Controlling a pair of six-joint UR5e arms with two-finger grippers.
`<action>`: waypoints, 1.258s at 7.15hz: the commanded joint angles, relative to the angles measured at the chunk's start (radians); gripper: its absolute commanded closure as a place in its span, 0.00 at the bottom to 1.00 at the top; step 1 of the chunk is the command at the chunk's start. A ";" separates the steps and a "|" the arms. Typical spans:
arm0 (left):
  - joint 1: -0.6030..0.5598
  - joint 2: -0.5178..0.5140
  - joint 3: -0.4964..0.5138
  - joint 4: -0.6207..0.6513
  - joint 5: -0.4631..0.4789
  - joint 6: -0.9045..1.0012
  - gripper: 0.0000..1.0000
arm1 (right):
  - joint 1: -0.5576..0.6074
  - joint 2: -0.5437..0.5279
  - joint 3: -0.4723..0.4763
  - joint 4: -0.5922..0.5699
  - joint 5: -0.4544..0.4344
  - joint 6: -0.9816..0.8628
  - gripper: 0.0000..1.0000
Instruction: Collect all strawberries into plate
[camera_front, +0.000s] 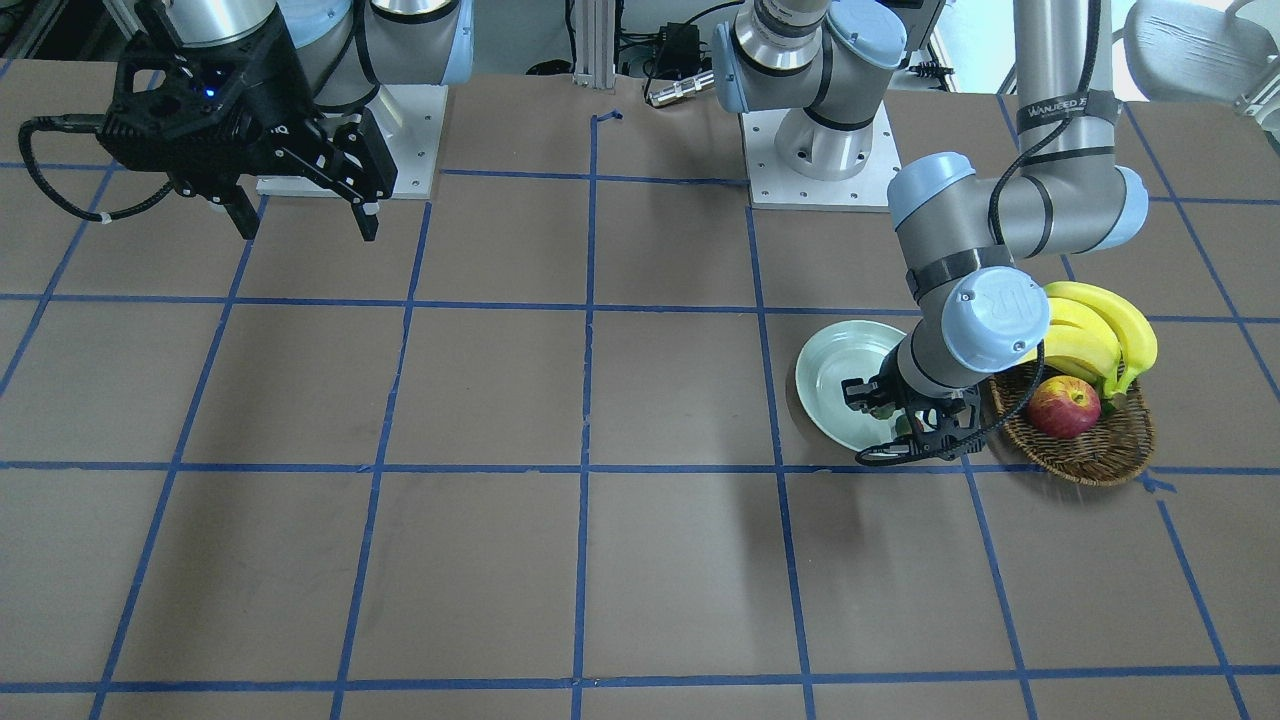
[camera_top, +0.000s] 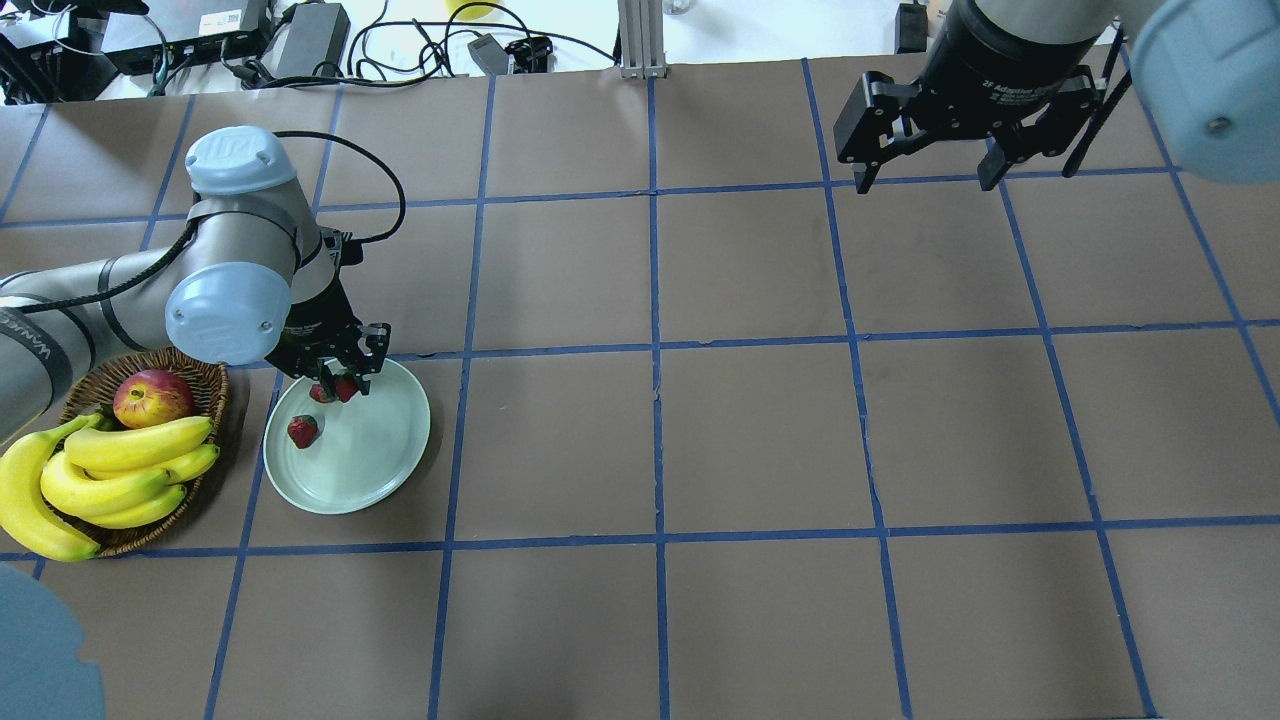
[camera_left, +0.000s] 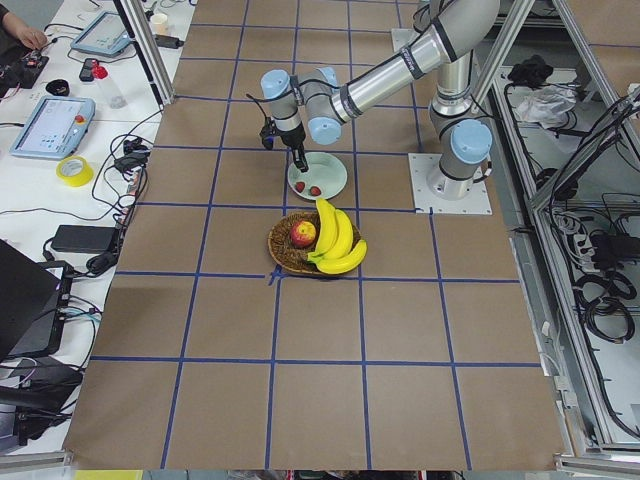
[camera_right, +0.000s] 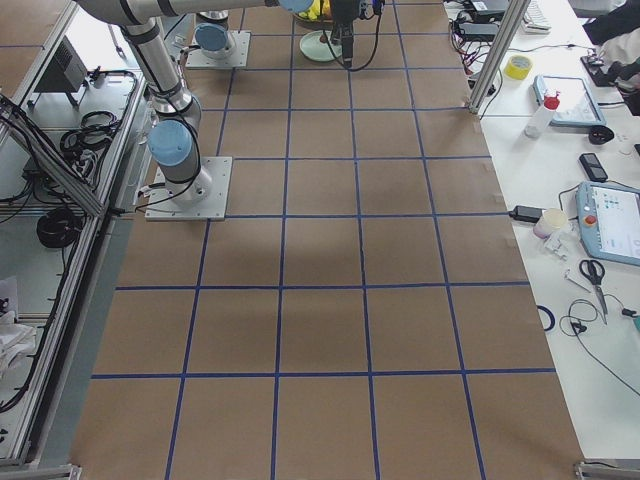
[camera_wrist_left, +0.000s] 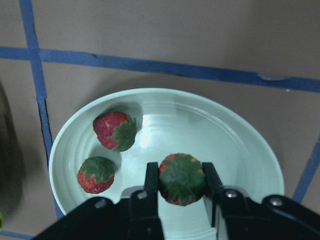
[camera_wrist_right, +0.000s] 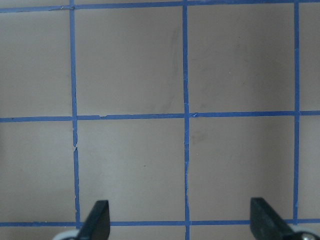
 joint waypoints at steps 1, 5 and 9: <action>0.008 0.016 -0.030 0.009 0.002 0.037 0.09 | -0.001 -0.002 -0.001 0.001 0.000 0.000 0.00; -0.021 0.103 0.069 -0.037 -0.055 0.060 0.00 | 0.000 -0.002 -0.001 -0.002 0.000 0.000 0.00; -0.118 0.219 0.307 -0.271 -0.047 0.059 0.00 | -0.001 -0.002 -0.001 -0.002 0.000 0.000 0.00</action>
